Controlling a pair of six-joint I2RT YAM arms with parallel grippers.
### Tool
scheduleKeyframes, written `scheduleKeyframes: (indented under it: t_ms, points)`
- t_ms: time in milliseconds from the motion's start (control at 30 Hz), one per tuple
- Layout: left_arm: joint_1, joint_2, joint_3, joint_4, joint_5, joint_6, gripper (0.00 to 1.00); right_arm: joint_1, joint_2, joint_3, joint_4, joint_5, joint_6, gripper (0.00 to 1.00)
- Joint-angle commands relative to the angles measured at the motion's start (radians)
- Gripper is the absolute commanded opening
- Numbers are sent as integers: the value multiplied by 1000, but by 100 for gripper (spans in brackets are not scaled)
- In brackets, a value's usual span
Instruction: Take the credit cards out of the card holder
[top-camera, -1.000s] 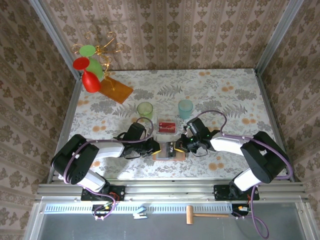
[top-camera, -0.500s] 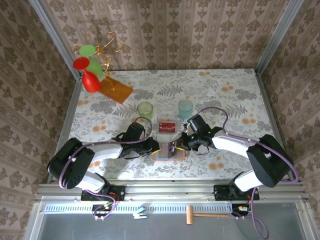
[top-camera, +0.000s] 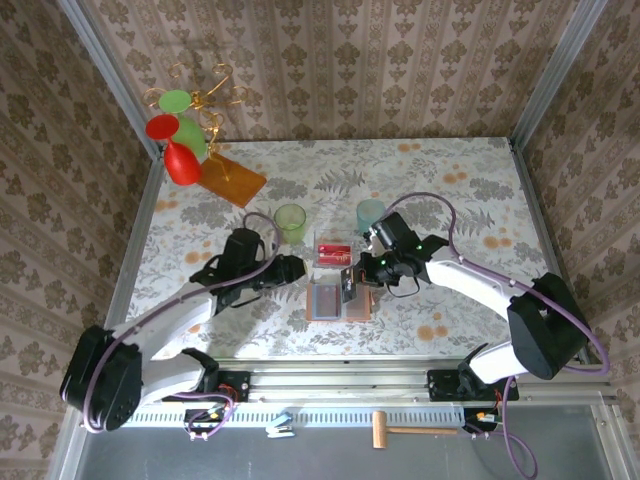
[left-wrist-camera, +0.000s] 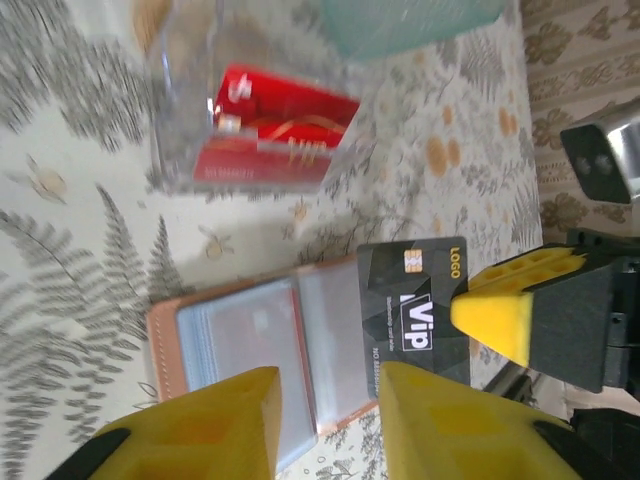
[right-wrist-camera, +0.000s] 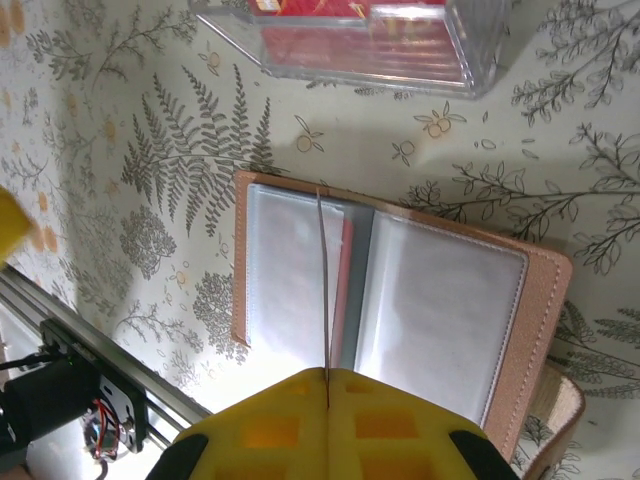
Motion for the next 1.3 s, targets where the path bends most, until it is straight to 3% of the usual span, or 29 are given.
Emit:
scheduleKeyframes:
  t_ms: [0,300,367,533,700,933,1167,1267]
  points:
    - [63,-83,75,-195,-47,189,35,-5,-19,75,-114,51,-97,0]
    - [241,-204,236,-599,-149,492,40,-6,28,188,-193,79,-137,0]
    - [244,-215,246,-652,-212,487,40,-7,44,207,-197,77,-141,0]
    - [247,-213,257,-750,-206,495,39,-9,70,250,-209,81,-153,0]
    - [248,-230,273,-780,-226,518,40,-12,78,273,-216,74,-165,0]
    - [289,-175,386,-816,-138,615,40,-16,57,267,-206,72,-171,0]
    - [295,-92,429,-855,-196,745,40,-25,30,239,-208,72,-176,0]
    - [296,-81,417,-849,-240,743,39,-35,18,235,-213,72,-178,0]
